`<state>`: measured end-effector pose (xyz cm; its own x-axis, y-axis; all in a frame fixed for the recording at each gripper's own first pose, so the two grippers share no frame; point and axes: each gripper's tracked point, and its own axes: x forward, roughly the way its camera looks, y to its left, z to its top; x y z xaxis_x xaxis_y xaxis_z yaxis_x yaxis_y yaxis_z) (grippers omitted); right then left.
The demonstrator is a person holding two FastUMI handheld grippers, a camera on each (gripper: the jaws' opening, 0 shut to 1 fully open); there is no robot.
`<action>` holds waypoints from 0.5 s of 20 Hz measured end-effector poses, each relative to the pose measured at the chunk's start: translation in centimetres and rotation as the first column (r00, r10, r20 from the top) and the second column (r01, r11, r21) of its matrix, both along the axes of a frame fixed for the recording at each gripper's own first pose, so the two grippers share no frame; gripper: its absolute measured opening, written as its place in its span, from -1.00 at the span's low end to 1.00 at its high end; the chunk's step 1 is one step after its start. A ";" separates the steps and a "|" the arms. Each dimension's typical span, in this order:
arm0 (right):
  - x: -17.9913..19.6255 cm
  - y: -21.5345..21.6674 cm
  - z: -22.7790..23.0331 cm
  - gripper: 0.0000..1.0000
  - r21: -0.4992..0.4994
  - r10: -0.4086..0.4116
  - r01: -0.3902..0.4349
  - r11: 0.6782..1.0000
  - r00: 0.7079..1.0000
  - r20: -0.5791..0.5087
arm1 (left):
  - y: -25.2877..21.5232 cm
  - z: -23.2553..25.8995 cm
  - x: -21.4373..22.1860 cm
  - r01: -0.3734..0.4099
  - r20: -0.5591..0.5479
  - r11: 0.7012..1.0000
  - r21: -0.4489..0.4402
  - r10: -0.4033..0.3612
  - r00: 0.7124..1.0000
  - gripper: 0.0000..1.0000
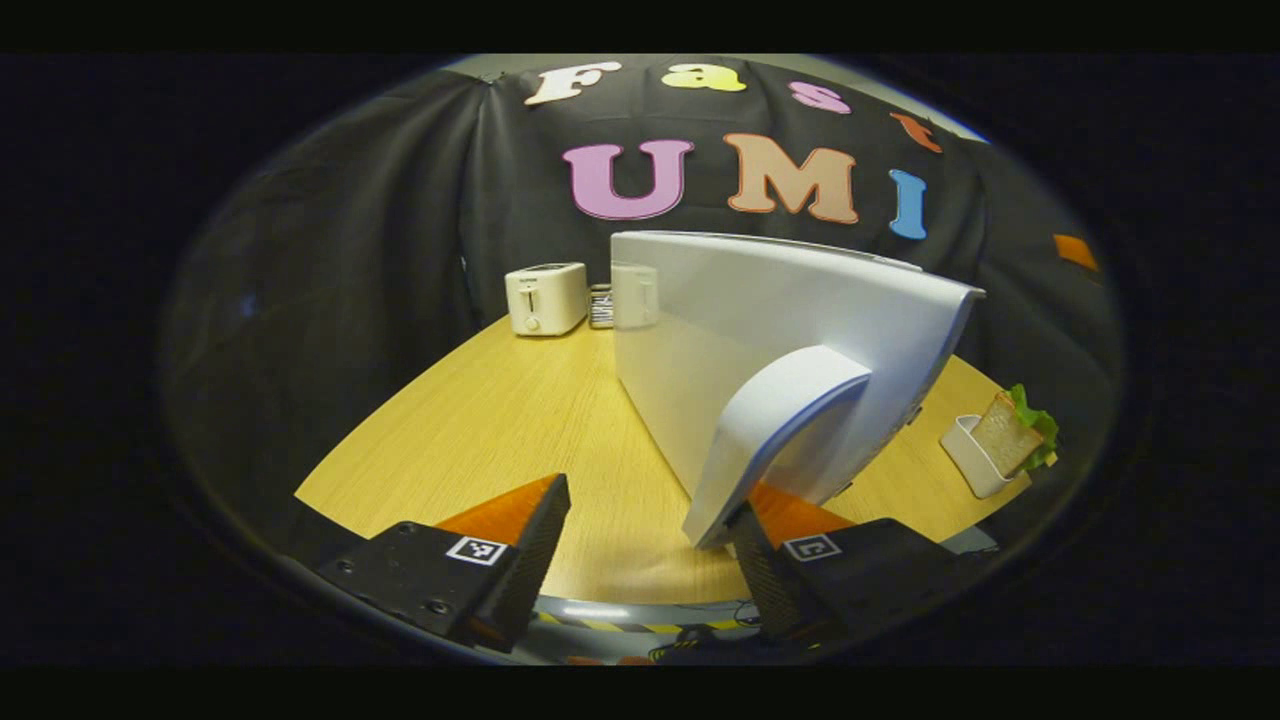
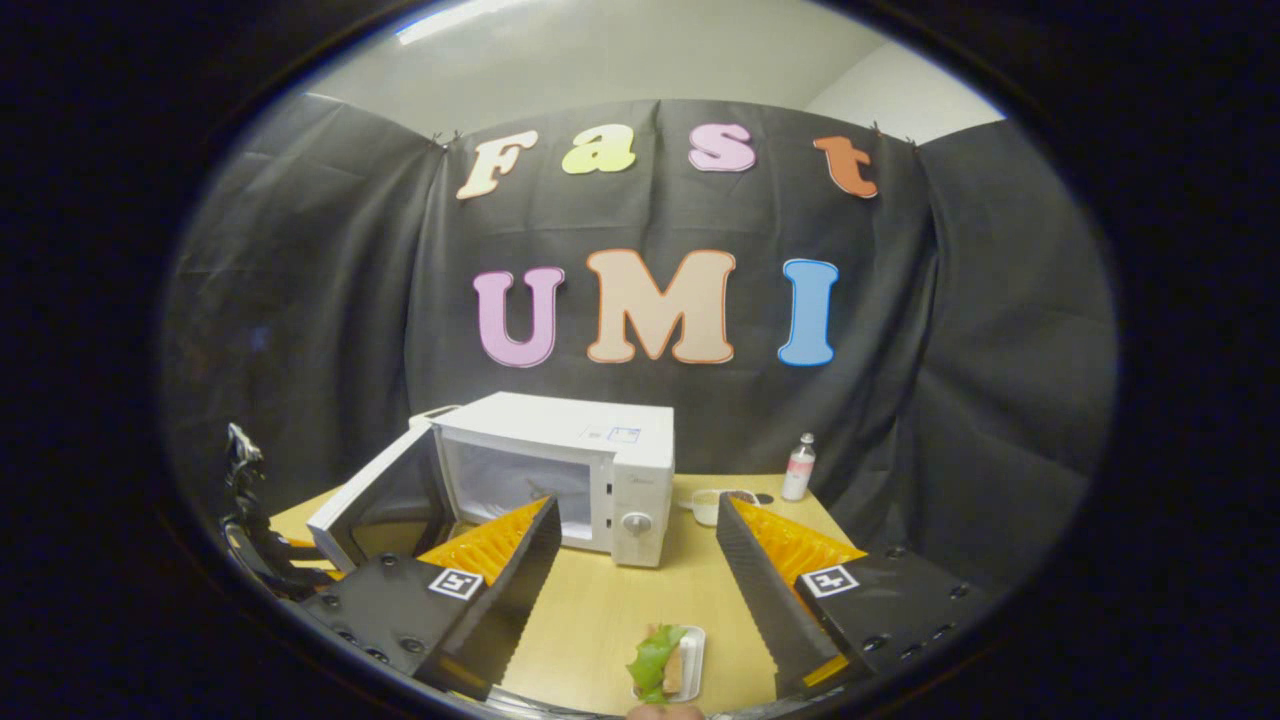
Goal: Open the microwave oven with the left hand, put the food in, and close the microwave oven.
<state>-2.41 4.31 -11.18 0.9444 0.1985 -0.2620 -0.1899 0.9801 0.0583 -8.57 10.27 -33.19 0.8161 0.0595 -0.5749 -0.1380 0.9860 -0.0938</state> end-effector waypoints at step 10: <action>-1.4 -1.5 -13.2 0.98 -0.091 -0.037 0.012 0.996 0.959 -0.282 | 0.4 1.6 -1.4 -0.037 -0.045 0.999 0.021 0.037 0.998 0.94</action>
